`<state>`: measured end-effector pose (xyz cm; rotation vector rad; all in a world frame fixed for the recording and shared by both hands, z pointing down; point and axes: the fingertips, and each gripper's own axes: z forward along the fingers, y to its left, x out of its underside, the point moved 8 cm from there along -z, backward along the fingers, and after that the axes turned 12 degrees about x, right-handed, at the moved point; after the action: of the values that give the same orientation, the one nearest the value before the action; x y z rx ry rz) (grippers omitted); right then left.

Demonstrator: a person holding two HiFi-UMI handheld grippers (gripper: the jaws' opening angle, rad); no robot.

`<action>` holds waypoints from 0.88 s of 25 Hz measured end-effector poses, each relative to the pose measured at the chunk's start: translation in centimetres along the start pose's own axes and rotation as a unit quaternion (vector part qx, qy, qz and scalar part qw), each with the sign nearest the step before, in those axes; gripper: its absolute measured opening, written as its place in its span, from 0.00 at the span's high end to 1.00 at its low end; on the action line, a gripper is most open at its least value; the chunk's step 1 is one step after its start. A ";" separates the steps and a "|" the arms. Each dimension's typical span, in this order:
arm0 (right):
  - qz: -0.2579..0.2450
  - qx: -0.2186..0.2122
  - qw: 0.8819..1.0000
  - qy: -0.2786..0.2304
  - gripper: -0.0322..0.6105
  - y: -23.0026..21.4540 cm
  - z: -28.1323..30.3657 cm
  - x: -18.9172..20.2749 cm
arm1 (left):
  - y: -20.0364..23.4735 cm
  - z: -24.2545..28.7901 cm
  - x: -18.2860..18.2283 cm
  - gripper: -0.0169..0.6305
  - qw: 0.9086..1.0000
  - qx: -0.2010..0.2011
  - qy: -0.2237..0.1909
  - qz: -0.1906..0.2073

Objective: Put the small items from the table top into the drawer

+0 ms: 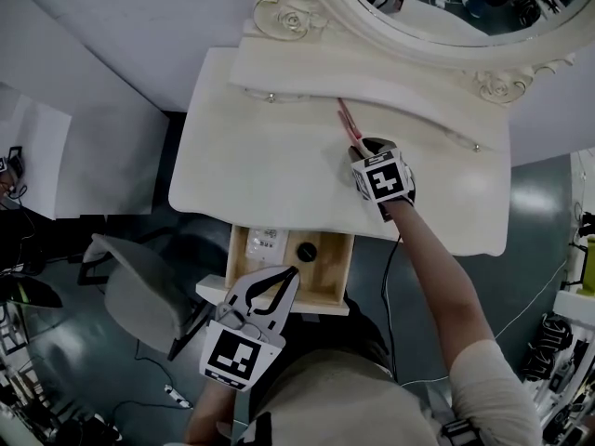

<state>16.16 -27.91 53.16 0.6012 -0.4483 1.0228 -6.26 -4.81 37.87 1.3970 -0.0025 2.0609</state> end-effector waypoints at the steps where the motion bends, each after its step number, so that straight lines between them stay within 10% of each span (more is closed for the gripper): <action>1: 0.000 0.000 1.000 0.002 0.74 0.0 0.1 0.1 | 0.0 0.0 0.0 0.88 1.000 -0.001 0.000 -0.001; 22: 0.061 -0.015 0.998 0.018 0.80 0.2 0.9 0.9 | 0.2 -0.6 0.3 0.88 1.000 -0.005 -0.009 -0.012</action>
<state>16.33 -27.88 54.44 0.5325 -0.4728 1.1402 -6.90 -4.64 37.89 1.4020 -0.0036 2.0267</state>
